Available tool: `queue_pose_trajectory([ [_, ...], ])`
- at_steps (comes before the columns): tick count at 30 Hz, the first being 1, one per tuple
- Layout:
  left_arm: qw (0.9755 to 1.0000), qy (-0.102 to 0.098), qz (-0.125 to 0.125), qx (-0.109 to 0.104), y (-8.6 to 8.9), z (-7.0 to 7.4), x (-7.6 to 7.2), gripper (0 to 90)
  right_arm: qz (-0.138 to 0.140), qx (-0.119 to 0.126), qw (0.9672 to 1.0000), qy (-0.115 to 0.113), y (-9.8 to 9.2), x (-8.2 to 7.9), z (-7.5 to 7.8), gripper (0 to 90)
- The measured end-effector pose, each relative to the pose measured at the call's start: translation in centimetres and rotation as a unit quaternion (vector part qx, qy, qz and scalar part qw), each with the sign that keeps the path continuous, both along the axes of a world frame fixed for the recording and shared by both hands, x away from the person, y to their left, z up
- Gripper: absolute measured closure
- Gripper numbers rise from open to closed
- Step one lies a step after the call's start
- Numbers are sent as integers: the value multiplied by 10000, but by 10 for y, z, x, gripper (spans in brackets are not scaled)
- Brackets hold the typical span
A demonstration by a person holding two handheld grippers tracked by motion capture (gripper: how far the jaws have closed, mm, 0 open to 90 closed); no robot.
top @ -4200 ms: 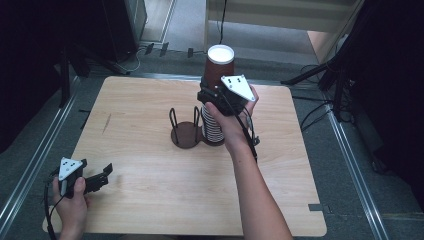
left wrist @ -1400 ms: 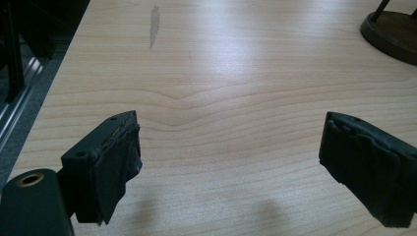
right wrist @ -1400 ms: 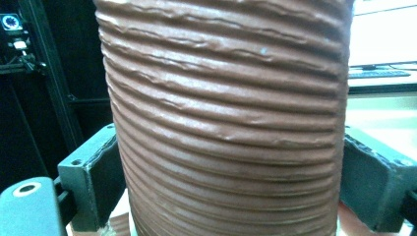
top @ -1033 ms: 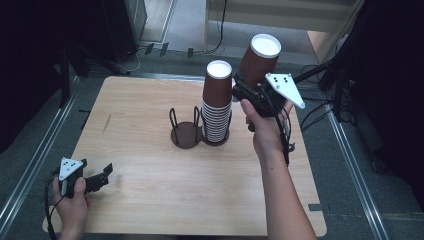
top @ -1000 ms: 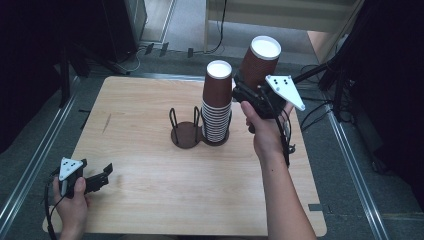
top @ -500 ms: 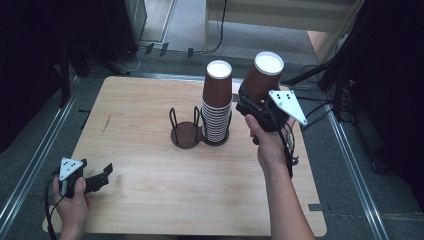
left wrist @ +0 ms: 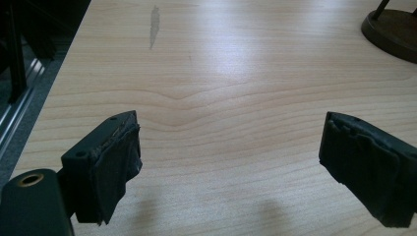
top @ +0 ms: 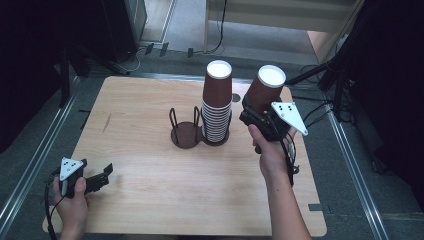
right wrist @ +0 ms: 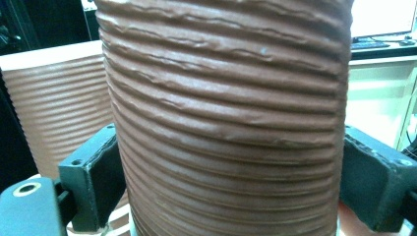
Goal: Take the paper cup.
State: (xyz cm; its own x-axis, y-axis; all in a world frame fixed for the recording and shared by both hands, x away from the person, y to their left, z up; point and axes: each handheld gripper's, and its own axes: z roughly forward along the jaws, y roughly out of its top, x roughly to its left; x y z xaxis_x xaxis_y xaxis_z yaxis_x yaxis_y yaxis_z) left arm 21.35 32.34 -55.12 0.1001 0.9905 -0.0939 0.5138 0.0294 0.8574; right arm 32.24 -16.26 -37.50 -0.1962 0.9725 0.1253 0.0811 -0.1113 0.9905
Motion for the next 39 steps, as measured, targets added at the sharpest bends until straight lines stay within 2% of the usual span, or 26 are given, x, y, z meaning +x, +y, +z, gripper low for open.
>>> queue_pose_trajectory([
  [6, 10000, 8, 0, -11, 0, 0, 0, 91, 24, 41, 10000, 43, -3, -4, -10, 100],
  [12, 10000, 6, -3, -9, 0, 0, 0, 91, 46, 50, 9999, 139, -6, -10, -26, 100],
  [27, 10000, 13, -9, 6, 0, 0, 0, 91, -70, 124, 9994, 311, -21, -25, -62, 100],
  [33, 10000, 12, -11, 13, 0, 0, 0, 91, -86, 94, 9995, 282, -22, -30, -69, 100],
  [39, 10000, 2, -22, 18, 0, 0, 0, 91, -58, -83, 9997, 243, -19, -38, -77, 100],
])
